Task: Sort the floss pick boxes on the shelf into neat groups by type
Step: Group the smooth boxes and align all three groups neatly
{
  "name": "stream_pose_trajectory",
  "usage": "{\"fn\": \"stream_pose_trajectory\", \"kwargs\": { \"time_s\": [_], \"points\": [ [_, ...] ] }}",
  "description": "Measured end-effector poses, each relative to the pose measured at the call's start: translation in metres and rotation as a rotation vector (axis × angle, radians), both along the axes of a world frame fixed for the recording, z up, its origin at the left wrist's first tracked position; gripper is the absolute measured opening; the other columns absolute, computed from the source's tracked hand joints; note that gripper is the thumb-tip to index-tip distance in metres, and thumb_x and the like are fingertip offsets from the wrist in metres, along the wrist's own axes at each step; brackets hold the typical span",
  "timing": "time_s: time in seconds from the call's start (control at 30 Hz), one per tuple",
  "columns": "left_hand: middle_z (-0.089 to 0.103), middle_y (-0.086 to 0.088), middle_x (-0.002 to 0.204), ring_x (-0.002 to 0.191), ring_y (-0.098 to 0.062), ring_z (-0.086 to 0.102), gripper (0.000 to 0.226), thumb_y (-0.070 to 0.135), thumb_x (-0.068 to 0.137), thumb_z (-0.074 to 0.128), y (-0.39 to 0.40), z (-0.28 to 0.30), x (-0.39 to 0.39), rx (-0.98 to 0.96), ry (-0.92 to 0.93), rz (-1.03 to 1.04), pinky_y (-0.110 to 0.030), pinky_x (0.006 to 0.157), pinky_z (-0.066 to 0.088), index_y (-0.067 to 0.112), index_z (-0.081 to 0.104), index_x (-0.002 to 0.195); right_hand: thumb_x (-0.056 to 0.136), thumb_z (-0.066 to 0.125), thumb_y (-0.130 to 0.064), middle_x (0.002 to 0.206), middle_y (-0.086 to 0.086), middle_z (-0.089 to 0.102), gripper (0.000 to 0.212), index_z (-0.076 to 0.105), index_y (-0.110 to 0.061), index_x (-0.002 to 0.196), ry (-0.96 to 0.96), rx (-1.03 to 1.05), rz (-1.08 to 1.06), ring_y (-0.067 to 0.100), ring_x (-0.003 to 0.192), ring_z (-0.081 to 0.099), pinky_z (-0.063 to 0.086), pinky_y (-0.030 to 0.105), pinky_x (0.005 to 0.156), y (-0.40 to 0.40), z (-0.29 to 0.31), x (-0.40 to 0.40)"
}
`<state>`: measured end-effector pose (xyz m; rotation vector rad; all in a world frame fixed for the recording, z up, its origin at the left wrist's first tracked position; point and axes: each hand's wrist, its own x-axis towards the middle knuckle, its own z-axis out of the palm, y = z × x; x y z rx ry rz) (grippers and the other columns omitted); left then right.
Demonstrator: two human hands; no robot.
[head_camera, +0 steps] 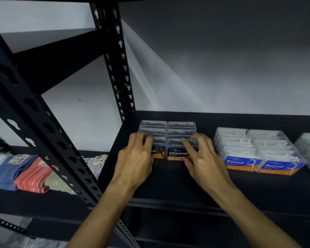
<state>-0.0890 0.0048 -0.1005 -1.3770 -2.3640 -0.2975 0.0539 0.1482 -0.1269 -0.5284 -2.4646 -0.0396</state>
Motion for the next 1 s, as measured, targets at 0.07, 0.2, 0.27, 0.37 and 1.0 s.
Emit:
{"fn": "stream_pose_trajectory", "kwargs": {
  "time_s": [0.07, 0.2, 0.27, 0.37, 1.0],
  "points": [
    [0.061, -0.008, 0.110, 0.102, -0.024, 0.058, 0.054, 0.020, 0.060, 0.088, 0.000, 0.000, 0.000, -0.004, 0.002, 0.006, -0.023, 0.042, 0.045, 0.008, 0.065, 0.107, 0.070, 0.082, -0.020, 0.119, 0.016, 0.051, 0.055, 0.061, -0.007, 0.120, -0.010, -0.001, -0.008, 0.029, 0.115, 0.049, 0.055, 0.031, 0.049, 0.000, 0.000, 0.000],
    [0.061, -0.008, 0.109, 0.101, -0.024, 0.059, 0.053, 0.020, 0.061, 0.088, 0.000, 0.001, 0.001, 0.003, 0.002, 0.004, -0.023, 0.041, 0.044, 0.008, 0.065, 0.107, 0.070, 0.082, -0.020, 0.119, 0.017, 0.053, 0.055, 0.061, -0.007, 0.119, -0.031, -0.002, -0.023, 0.030, 0.113, 0.052, 0.054, 0.029, 0.050, -0.001, 0.002, -0.001],
    [0.060, -0.008, 0.110, 0.101, -0.024, 0.059, 0.053, 0.019, 0.061, 0.088, 0.000, 0.000, 0.000, 0.009, 0.004, 0.003, -0.023, 0.041, 0.045, 0.008, 0.064, 0.107, 0.069, 0.082, -0.020, 0.119, 0.018, 0.054, 0.056, 0.062, -0.007, 0.119, -0.044, 0.003, -0.030, 0.030, 0.112, 0.054, 0.054, 0.028, 0.050, -0.002, 0.003, -0.001],
    [0.060, -0.008, 0.110, 0.102, -0.024, 0.058, 0.054, 0.018, 0.061, 0.087, 0.001, -0.001, 0.000, 0.013, 0.011, 0.005, -0.023, 0.042, 0.046, 0.008, 0.064, 0.108, 0.069, 0.082, -0.020, 0.120, 0.019, 0.053, 0.056, 0.061, -0.007, 0.120, -0.056, 0.005, -0.034, 0.031, 0.112, 0.055, 0.054, 0.028, 0.051, -0.002, 0.004, -0.002],
    [-0.003, 0.006, 0.161, 0.147, -0.014, 0.002, 0.130, 0.021, 0.065, 0.081, 0.013, 0.022, -0.024, -0.012, -0.606, 0.024, -0.033, 0.114, 0.021, 0.026, -0.017, 0.151, 0.070, 0.076, -0.027, 0.156, -0.001, 0.005, 0.107, 0.006, -0.025, 0.150, -0.044, -0.578, -0.007, 0.019, 0.143, 0.007, 0.021, 0.031, 0.110, 0.014, 0.032, -0.011]
  ]
}}
